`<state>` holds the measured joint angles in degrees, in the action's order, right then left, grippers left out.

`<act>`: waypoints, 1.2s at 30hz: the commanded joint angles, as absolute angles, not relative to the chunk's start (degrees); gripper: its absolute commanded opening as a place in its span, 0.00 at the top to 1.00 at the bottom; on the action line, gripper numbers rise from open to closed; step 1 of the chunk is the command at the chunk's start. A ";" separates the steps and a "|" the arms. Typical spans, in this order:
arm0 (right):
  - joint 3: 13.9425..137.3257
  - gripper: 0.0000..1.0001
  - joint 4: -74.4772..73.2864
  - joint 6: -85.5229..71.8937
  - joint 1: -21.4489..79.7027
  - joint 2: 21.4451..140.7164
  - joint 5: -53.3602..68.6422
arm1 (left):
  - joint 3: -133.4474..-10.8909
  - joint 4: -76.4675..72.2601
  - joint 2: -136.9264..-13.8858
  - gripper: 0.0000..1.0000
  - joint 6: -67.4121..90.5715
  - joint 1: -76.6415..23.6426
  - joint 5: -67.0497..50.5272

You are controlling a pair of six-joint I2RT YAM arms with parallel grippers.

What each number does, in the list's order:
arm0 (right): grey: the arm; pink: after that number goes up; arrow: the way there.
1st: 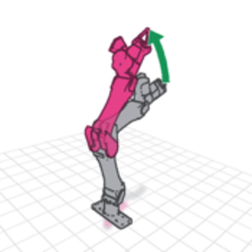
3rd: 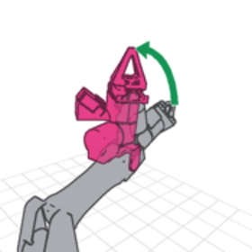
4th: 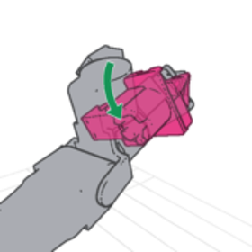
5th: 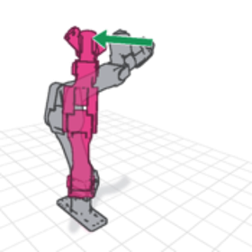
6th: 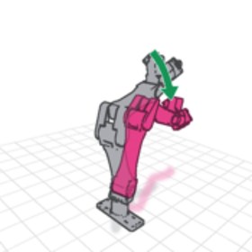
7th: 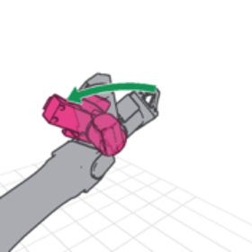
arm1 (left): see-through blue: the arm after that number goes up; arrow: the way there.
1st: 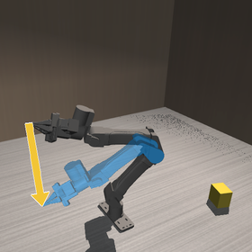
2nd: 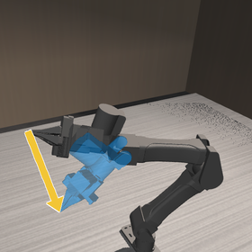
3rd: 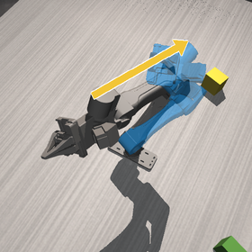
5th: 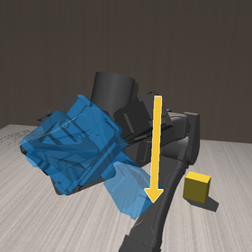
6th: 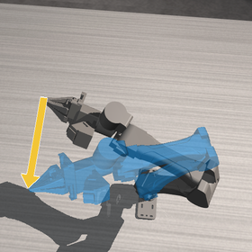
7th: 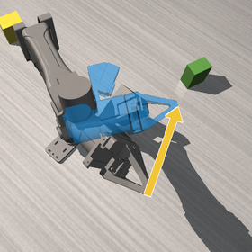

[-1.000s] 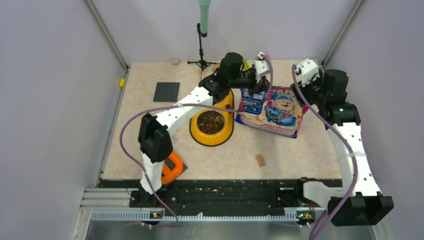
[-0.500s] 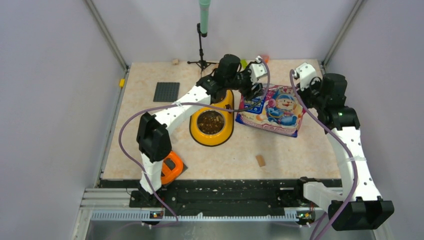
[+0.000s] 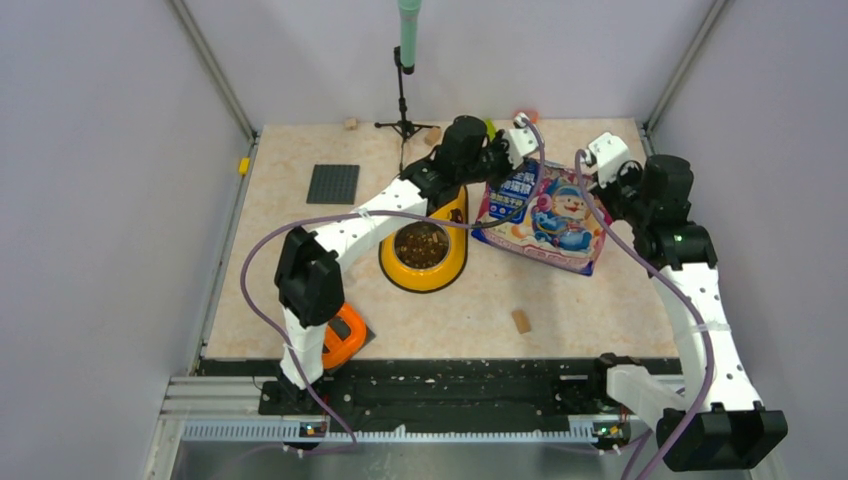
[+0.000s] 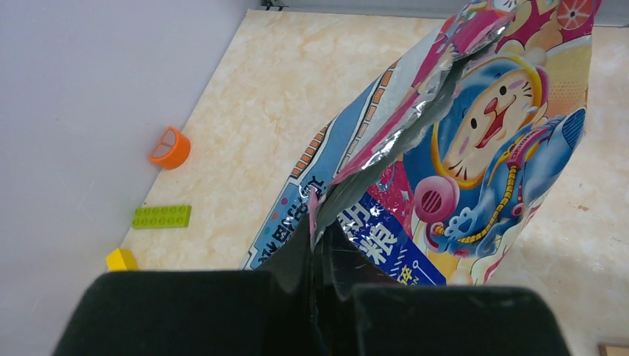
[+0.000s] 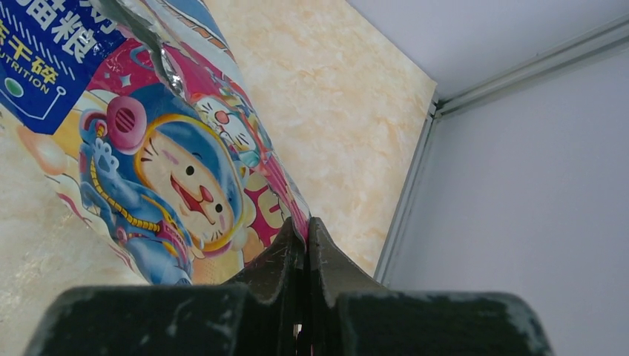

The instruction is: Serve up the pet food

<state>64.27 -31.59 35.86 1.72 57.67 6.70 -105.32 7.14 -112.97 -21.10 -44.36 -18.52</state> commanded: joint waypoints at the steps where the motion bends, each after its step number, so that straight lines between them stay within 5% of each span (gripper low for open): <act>1: 63.41 1.00 -28.93 36.82 0.61 53.98 1.59 | -104.26 2.32 -109.69 1.00 -20.11 -42.37 -12.00; 2: 63.50 1.00 -28.74 36.14 0.59 54.01 1.28 | -104.61 2.82 -109.80 1.00 -19.95 -42.36 -12.70; 3: 63.57 0.79 -28.40 35.52 0.55 54.00 1.24 | -105.20 3.30 -109.86 0.95 -19.84 -42.37 -13.03; 5: 64.02 0.46 -27.15 33.62 0.54 53.72 0.83 | -105.83 3.91 -109.58 0.51 -19.22 -42.36 -14.23; 8: 66.42 0.16 -27.39 32.32 0.57 53.53 1.82 | -107.21 5.50 -108.79 0.17 -19.20 -42.36 -15.07; 21: 80.08 0.13 -27.08 30.06 0.61 52.90 5.69 | -112.07 10.66 -102.60 0.08 -18.73 -42.39 -18.61; 29: 81.68 0.13 -18.44 25.84 0.61 53.01 -8.42 | -114.57 15.07 -100.03 0.08 -14.27 -42.24 -14.03; 36: 88.05 0.14 -15.83 14.71 0.60 55.42 -18.28 | -129.72 32.49 -104.13 0.05 5.31 -35.31 -6.72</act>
